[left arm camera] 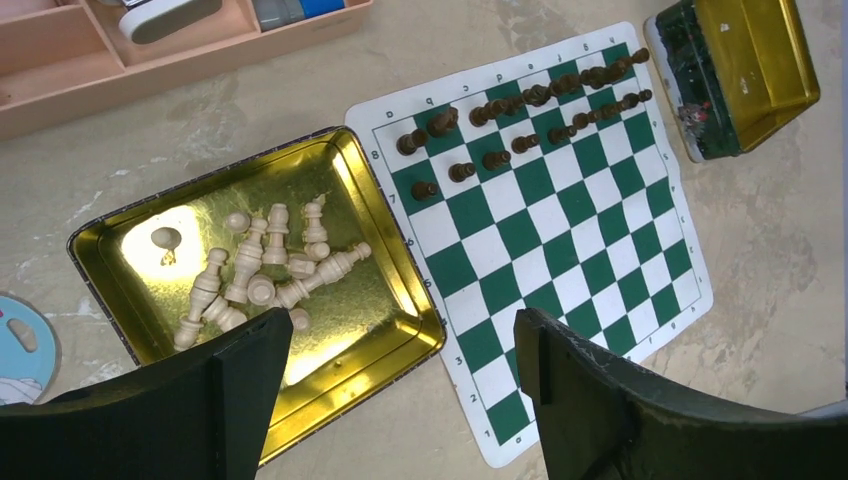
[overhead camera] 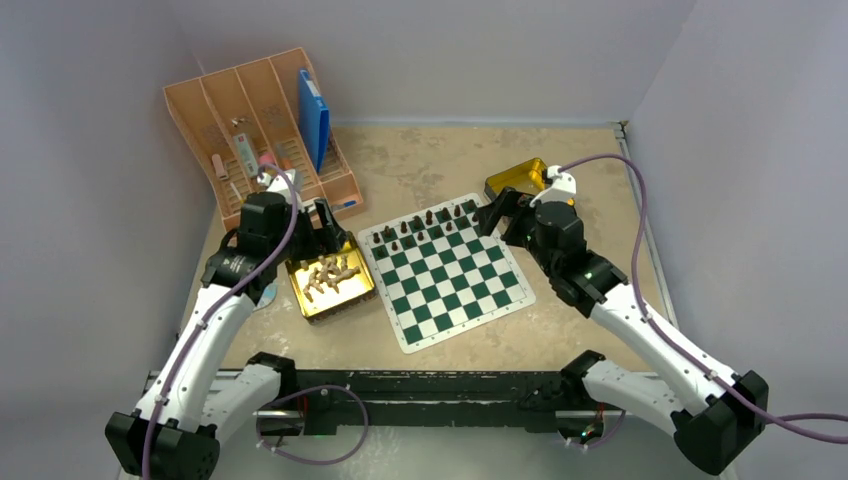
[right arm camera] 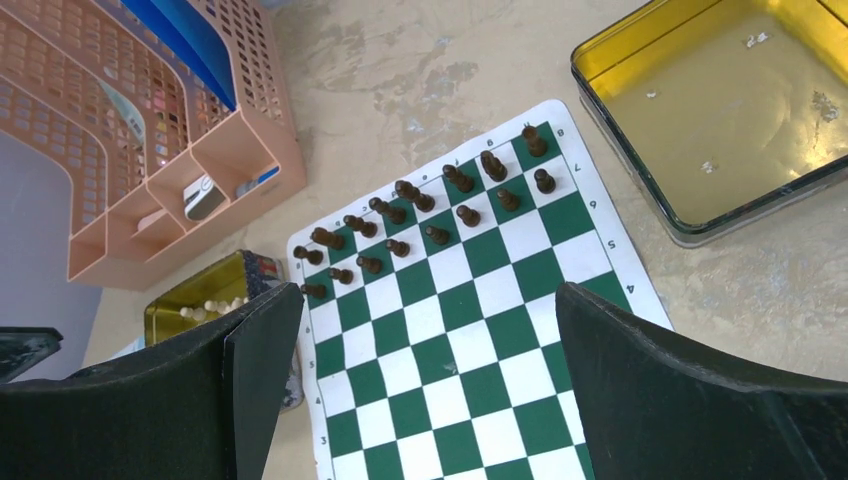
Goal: Set up the chess pieces on the board
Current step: Pick up the chess piece from the storage box.
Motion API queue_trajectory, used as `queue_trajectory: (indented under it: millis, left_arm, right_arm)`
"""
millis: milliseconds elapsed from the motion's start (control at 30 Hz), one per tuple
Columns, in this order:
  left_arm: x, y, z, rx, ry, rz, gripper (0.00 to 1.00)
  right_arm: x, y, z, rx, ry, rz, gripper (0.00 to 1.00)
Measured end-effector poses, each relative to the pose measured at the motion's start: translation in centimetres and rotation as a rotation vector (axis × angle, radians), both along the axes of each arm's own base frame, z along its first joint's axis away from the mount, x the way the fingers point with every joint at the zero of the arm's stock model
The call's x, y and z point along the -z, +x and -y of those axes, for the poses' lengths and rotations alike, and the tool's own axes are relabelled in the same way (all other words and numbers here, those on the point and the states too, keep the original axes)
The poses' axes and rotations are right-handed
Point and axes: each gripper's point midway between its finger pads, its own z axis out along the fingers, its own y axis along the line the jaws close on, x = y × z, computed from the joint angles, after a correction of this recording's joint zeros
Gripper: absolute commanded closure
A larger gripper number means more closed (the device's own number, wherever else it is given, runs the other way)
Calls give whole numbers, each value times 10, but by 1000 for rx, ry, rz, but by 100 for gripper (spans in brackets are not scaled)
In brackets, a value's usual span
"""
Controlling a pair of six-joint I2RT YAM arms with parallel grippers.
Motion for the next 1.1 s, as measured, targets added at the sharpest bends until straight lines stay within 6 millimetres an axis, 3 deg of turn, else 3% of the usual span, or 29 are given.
queue_trajectory:
  millis: [200, 433, 733, 1100]
  left_arm:
    - [12, 1, -6, -46, 16, -51, 19]
    - [22, 7, -13, -137, 11, -99, 29]
    - [58, 20, -40, -352, 44, -230, 49]
    - [108, 19, -51, -460, 49, -385, 58]
  right_arm:
    - [-13, -5, 4, -3, 14, 35, 1]
    - [-18, -10, 7, -9, 5, 50, 1]
    - [-28, -18, 13, -25, -10, 84, 1]
    - [-42, -21, 13, -42, 2, 134, 2]
